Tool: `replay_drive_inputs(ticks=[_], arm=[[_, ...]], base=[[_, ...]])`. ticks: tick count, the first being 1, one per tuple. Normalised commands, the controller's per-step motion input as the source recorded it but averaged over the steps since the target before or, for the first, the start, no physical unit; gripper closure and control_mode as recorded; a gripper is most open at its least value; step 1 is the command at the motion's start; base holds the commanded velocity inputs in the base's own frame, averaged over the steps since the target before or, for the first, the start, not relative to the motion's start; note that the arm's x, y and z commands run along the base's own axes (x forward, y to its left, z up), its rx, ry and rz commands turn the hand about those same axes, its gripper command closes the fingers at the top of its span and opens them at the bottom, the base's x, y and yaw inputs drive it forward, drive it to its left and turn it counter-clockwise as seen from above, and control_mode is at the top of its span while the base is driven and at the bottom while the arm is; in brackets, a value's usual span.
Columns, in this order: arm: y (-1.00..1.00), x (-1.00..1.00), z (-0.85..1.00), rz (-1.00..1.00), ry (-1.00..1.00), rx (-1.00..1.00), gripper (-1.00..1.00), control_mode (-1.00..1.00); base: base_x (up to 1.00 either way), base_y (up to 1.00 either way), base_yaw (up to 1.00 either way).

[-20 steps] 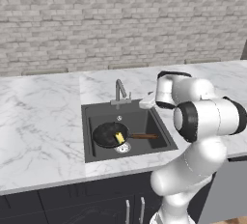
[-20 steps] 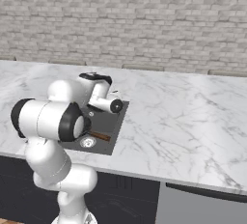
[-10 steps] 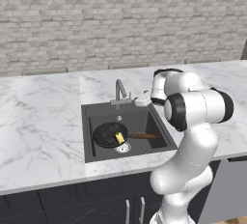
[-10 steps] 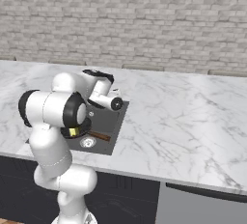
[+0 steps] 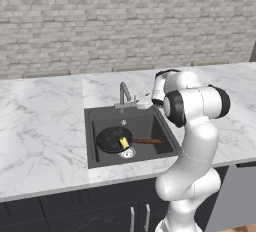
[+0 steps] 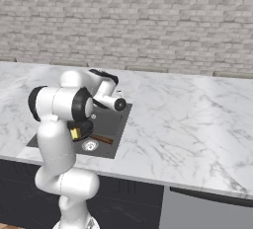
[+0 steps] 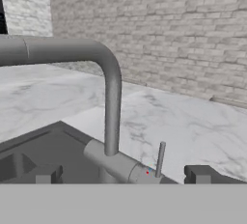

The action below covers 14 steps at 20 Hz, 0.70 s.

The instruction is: Pick the pan and sponge and place them into the sink. Then turn on the water.

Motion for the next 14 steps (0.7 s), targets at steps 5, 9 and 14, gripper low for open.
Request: replay_drive_inputs(ticks=[5,9,14], arm=[[0.00,0.49,-0.28,0.00,0.00,0.00,-1.00,-1.00],[0.00,0.55,-0.27,0.00,0.00,0.00,-1.00,-1.00],[0.00,0.54,-0.25,0.00,0.00,0.00,-1.00,-1.00]], base=[[0.00,0.00,0.00],[0.00,0.00,0.00],[0.00,0.00,0.00]])
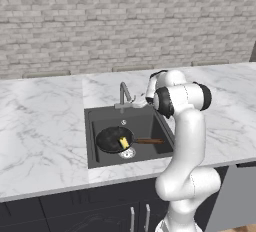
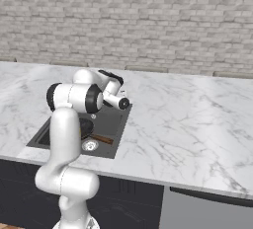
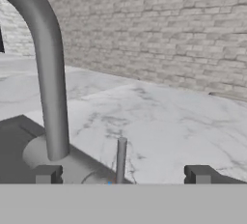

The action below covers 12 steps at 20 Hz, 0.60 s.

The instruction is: Pick the pan and sponge and place them into the sink. Then turn on the water.

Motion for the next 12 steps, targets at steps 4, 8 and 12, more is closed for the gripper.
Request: replay_drive_inputs(ticks=[4,8,12], arm=[[0.00,0.54,-0.21,0.00,0.00,0.00,-1.00,-1.00],[0.00,0.57,-0.14,0.00,0.00,0.00,-1.00,-1.00],[0.00,0.56,-0.09,0.00,0.00,0.00,-1.00,-1.00]], base=[[0.00,0.00,0.00],[0.00,0.00,0.00],[0.00,0.00,0.00]])
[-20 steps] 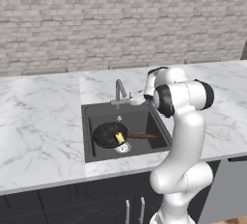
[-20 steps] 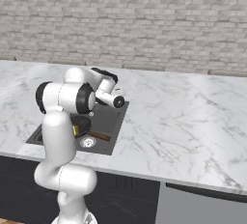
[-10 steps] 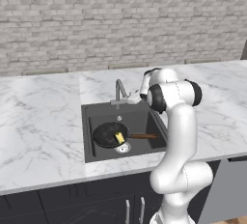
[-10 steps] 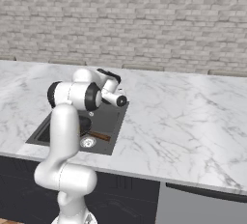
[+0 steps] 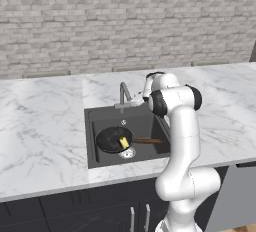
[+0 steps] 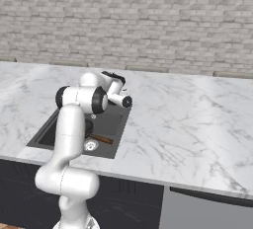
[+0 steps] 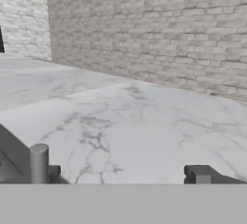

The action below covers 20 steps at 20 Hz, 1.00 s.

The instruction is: Pick the pan and sponge and place them into the sink. Then turn on the water.

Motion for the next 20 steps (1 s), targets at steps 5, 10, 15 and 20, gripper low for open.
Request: replay_drive_inputs(ticks=[5,10,15,20], arm=[[-0.04,0.46,-0.17,-0.01,0.00,0.00,-1.00,-1.00],[-0.32,0.38,-0.21,-0.07,0.00,0.00,-1.00,-1.00],[-0.75,0.30,-0.46,-0.11,0.00,0.00,-1.00,-1.00],[-1.00,0.20,-0.80,-0.13,0.00,0.00,-1.00,-1.00]], base=[[0.00,0.00,0.00],[0.00,0.00,0.00],[0.00,0.00,0.00],[0.00,0.00,0.00]])
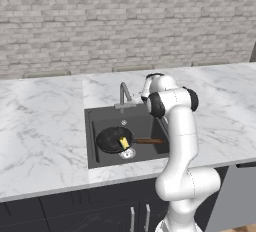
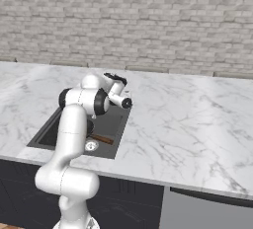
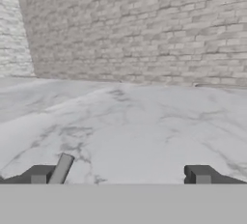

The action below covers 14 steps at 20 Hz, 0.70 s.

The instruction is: Pick the pan and sponge and place them into the sink. Then turn on the water.

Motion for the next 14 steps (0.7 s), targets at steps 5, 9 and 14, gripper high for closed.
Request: replay_drive_inputs(ticks=[5,9,14], arm=[[-1.00,0.13,-0.97,-0.13,0.00,0.00,-1.00,-1.00],[-1.00,0.17,-1.00,-0.12,0.00,0.00,-1.00,-1.00],[-1.00,0.28,-1.00,-0.14,0.00,-0.08,-1.00,-1.00]], base=[[0.00,0.00,0.00],[0.00,0.00,0.00],[0.00,0.00,0.00]])
